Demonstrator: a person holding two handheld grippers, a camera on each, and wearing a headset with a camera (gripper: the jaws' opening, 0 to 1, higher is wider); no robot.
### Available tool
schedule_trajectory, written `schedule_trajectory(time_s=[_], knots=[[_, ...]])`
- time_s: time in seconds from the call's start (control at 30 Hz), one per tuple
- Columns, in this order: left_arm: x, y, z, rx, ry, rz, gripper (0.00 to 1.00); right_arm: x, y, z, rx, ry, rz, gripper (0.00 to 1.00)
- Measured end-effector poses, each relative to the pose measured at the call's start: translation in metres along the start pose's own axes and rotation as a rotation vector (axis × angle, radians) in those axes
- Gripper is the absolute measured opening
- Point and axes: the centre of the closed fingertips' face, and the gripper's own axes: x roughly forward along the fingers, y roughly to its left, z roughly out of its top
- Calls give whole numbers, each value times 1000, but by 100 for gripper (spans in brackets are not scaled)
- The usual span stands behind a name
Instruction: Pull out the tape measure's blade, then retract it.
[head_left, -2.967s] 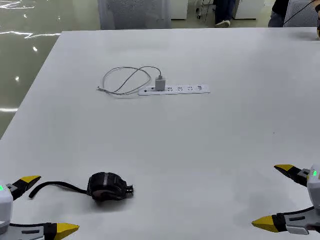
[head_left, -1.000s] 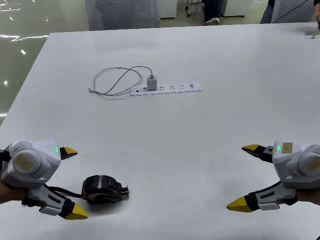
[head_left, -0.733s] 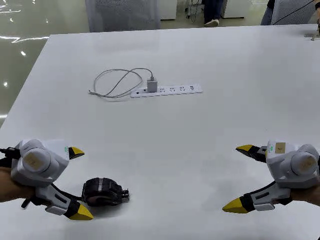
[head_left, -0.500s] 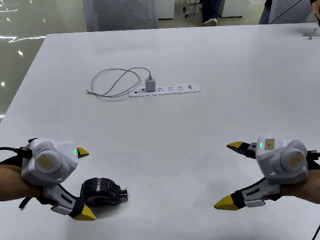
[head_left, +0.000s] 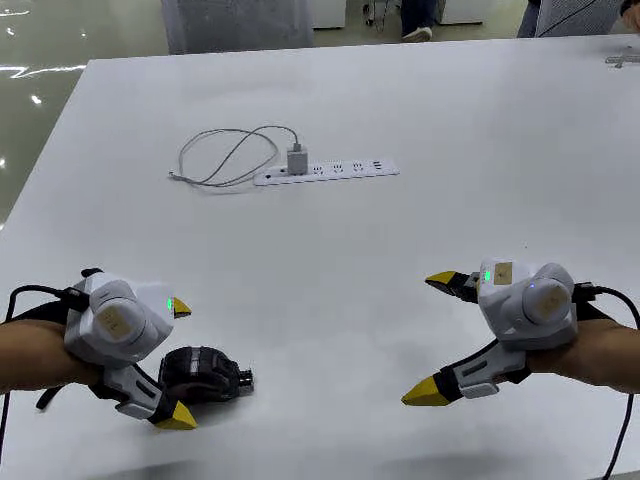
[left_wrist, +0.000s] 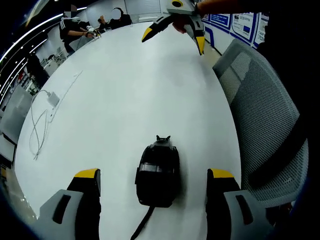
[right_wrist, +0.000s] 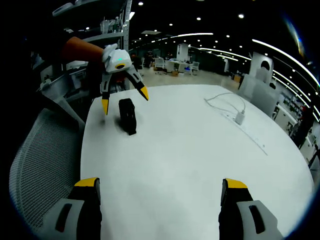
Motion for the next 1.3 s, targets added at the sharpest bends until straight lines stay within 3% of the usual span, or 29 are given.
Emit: schedule_trajectory(time_s=[0.83,1.13,1.3], knots=[[11,-9,3,15,36,-59,31,28,10,24,-43,-28,55,99],[10,-8,3,10,24,-57,30,39,11,31,-58,-28,70,99],[11,-9,3,4,33,-52,30,58,21,28,-79,-9,105,99]])
